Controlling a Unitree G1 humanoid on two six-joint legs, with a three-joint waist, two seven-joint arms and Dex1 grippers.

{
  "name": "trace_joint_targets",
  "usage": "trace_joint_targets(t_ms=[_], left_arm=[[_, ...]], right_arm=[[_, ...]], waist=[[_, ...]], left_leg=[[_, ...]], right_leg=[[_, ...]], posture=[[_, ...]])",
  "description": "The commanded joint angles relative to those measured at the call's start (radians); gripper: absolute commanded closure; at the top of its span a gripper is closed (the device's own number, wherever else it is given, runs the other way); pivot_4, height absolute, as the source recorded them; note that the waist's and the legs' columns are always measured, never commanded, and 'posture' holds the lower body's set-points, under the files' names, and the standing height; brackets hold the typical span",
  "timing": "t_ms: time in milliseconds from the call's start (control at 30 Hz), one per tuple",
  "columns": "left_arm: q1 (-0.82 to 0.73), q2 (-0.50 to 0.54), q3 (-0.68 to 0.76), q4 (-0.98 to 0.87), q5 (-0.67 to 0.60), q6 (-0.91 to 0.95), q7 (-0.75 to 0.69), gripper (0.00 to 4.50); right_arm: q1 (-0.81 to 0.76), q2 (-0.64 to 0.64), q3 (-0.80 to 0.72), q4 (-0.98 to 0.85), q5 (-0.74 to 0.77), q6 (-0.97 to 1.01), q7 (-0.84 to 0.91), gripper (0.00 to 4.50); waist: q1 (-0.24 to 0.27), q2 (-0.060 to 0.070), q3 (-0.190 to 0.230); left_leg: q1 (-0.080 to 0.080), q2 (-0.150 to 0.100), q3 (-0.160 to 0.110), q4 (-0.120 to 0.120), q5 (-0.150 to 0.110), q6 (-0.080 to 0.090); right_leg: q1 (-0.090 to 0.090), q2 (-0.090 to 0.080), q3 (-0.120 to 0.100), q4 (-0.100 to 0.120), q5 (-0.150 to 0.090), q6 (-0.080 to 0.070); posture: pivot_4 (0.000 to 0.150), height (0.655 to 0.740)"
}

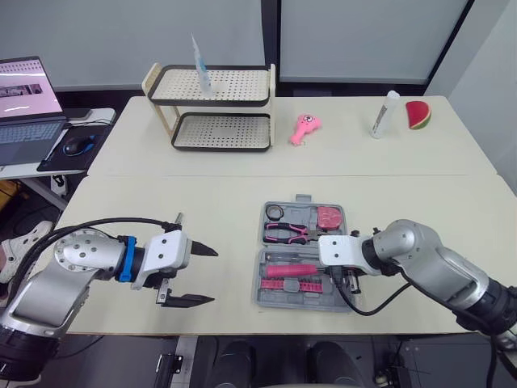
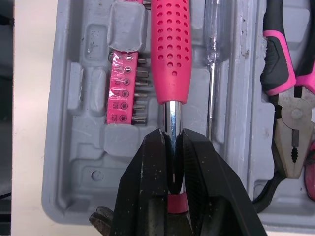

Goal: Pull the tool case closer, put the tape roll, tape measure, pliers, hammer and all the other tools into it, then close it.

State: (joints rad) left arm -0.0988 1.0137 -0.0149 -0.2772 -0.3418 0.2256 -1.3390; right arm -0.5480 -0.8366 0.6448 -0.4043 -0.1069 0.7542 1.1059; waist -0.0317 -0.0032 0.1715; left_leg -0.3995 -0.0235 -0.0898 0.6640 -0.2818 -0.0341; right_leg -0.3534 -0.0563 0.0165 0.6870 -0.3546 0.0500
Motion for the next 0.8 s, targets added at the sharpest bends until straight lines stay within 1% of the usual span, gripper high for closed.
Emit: trace_joint_targets(t_ms=[33, 433, 800], left_arm=[[-0.005, 0.001, -0.004, -0.037, 0.001, 0.004, 0.008, 0.00], [-0.051, -0.014, -0.031, -0.045, 0.002, 0.036, 0.021, 0.00], [-0.073, -0.013, -0.033, -0.062, -0.002, 0.068, 0.025, 0.00]], right_arm=[[-0.027, 0.021, -0.003, 0.000, -0.028, -0.003, -0.008, 4.28], [-0.029, 0.084, 0.013, 0.042, -0.077, -0.014, -0.011, 4.28], [-0.017, 0.100, 0.014, 0.049, -0.084, -0.014, -0.017, 4.28]], waist=[[0.000, 0.000, 0.000], [-0.001, 0.000, 0.000], [-0.001, 0.000, 0.000]], left_leg=[[0.000, 0.000, 0.000, 0.000, 0.000, 0.000], [0.000, 0.000, 0.000, 0.001, 0.000, 0.000], [0.000, 0.000, 0.000, 0.001, 0.000, 0.000]], right_leg=[[0.000, 0.000, 0.000, 0.001, 0.000, 0.000], [-0.001, 0.001, 0.000, 0.004, 0.000, 0.000], [-0.001, 0.001, 0.000, 0.005, 0.000, 0.000]], posture=[[0.150, 0.7290], [0.150, 0.7290], [0.150, 0.7290]])
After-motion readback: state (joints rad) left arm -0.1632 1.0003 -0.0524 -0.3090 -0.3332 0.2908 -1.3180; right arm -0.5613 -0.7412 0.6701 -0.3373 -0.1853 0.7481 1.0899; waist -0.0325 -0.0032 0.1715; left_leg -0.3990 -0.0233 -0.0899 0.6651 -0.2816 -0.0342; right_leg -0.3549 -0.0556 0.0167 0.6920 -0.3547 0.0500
